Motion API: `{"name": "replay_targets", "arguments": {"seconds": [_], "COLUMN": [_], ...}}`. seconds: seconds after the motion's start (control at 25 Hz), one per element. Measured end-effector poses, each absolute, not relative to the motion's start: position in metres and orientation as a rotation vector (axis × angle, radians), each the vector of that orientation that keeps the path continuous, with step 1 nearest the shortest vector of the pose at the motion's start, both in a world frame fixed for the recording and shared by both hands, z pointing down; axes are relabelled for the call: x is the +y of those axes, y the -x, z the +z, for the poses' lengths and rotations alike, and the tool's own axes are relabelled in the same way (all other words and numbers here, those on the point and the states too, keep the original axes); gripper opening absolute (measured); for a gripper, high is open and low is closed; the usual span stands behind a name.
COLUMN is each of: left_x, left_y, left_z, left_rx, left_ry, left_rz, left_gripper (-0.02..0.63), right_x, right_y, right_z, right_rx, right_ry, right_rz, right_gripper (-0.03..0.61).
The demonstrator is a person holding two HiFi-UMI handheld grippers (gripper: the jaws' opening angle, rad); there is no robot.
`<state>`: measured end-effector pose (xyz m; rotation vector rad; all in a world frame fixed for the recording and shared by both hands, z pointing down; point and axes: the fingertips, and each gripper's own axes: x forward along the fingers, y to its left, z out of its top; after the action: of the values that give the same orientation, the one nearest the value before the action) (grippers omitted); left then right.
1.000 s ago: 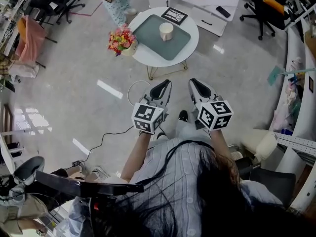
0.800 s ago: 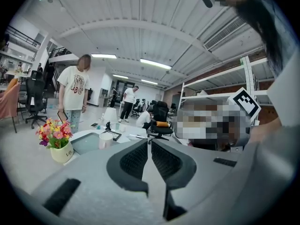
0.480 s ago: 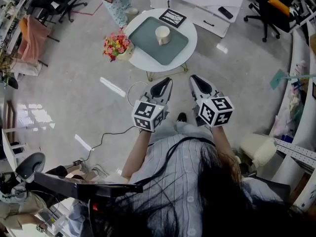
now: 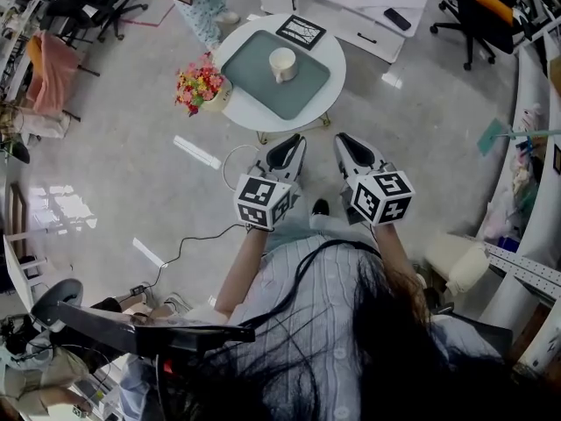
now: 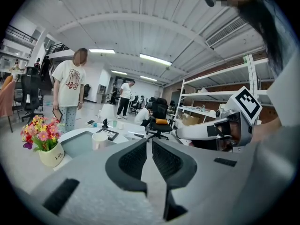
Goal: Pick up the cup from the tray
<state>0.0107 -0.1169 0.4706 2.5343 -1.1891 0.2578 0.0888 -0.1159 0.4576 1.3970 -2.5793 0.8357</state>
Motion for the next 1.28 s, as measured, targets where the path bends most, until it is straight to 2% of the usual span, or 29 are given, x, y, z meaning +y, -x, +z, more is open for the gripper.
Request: {"name": "replay_targets", "arguments": {"seconds": [0.4,0.92,1.08,1.28], "left_x": [-0.175,-0.252,-0.274,-0.299], "left_y": [-0.002,0.024,0.037,0.046], "left_z": [0.492,0.516,0.532,0.554], "left_rx": [-1.136,-1.096,-1.115,-1.102], "left_ry": [-2.516,-2.477,-2.427,-2.398], "left_rz": [0.313,0.356,0.347,0.362], "left_gripper": [0.086,0.100,0.153,0.190], "right_x": [-0.172,-0.244,-0.257,-0.274], "right_y": [-0.075,-0.036,-0.030,-0.026], "right_z": [0.472,0.488,0.499,0.512], "right_rx": [-2.551,-2.501,-2.467,-2.427], "right_ry": [-1.394,-1.335,-1.326,-1.318], "right_rz": [0.867,0.919,0.928,0.950], "right_gripper": [0.043,0.043,0.043,0.043]}}
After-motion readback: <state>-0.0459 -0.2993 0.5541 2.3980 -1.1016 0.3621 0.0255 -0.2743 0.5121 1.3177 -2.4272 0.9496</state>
